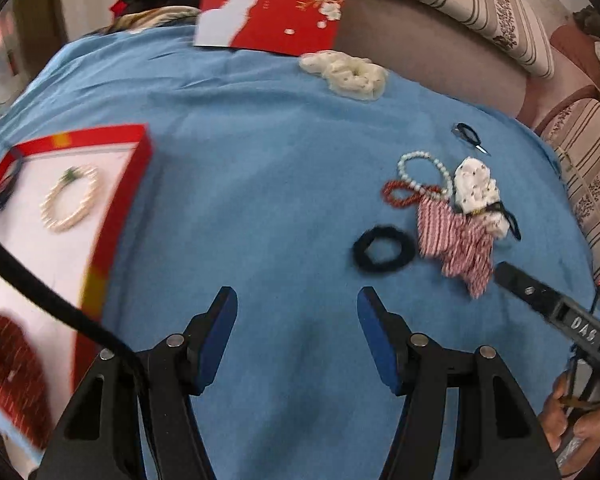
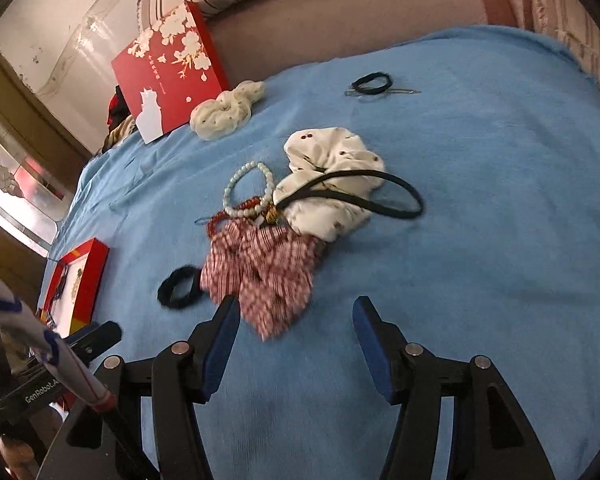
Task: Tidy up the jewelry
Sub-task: 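Grasp a second black hair tie with left gripper while right gripper grasps pink plaid scrunchie, then carry hair tie and plaid scrunchie into the tray and open both grippers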
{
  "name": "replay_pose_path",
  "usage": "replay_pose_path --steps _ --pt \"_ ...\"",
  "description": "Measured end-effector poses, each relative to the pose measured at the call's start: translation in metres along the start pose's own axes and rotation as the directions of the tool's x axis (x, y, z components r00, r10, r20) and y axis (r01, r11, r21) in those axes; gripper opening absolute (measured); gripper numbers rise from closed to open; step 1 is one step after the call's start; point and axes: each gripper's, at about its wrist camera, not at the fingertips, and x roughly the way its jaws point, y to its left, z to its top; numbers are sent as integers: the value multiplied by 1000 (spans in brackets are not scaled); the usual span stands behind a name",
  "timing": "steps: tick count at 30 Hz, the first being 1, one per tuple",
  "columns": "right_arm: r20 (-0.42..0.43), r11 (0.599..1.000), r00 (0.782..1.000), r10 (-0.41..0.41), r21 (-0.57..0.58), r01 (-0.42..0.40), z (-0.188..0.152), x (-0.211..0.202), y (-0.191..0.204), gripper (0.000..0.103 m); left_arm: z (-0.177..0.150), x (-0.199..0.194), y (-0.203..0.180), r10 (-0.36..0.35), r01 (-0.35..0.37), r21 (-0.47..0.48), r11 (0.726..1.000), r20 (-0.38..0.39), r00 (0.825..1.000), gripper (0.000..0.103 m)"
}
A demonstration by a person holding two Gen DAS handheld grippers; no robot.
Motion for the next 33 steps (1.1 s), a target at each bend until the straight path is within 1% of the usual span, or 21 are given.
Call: replay_pose_path --steps 2,4,8,10,12,13,14,15,16,17,19,24,29,33 --pt "-5 1000 1000 15 2 -15 5 9 2 63 9 12 -5 -22 22 14 1000 -9 1000 60" --pt "-9 1000 1000 20 2 -20 9 15 3 63 16 25 -9 -57 57 26 998 -17 998 54" --pt "-20 999 999 51 21 -50 14 27 3 63 24 41 -16 -107 108 44 993 -29 994 53" --pt "-27 998 998 52 25 -51 15 33 3 50 27 48 -22 -122 124 53 991 -40 992 53" --pt "-39 998 998 59 28 -58 15 37 3 23 28 53 -27 -123 125 56 991 -44 992 53" --pt "-47 997 996 70 32 -69 14 37 3 16 28 53 -29 -114 116 61 991 -38 993 49" --pt "-49 997 996 75 34 -73 13 36 3 14 28 53 -33 -107 110 71 991 -39 993 28" --pt "-48 997 996 76 32 -74 12 34 3 13 28 54 -35 -109 113 75 991 -49 993 13" --pt "-49 997 996 76 30 -75 11 33 4 12 27 55 -37 -117 122 75 990 -71 991 5" --pt "-49 997 996 77 24 -76 9 29 5 12 26 53 -37 -132 137 62 989 -80 988 4" --pt "-48 997 996 73 2 -73 4 19 8 11 23 47 -37 -137 141 47 989 -84 987 4" --pt "-32 997 998 53 -50 -55 -12 -10 14 11 10 9 -26 -169 170 14 985 -56 984 4" --pt "-8 996 998 56 -67 -57 -24 -40 21 11 -5 -36 -8 -169 169 -13 986 -6 986 4" --pt "14 992 998 67 -105 -65 -29 -61 39 11 -16 -71 22 -135 136 -45 990 38 990 4"
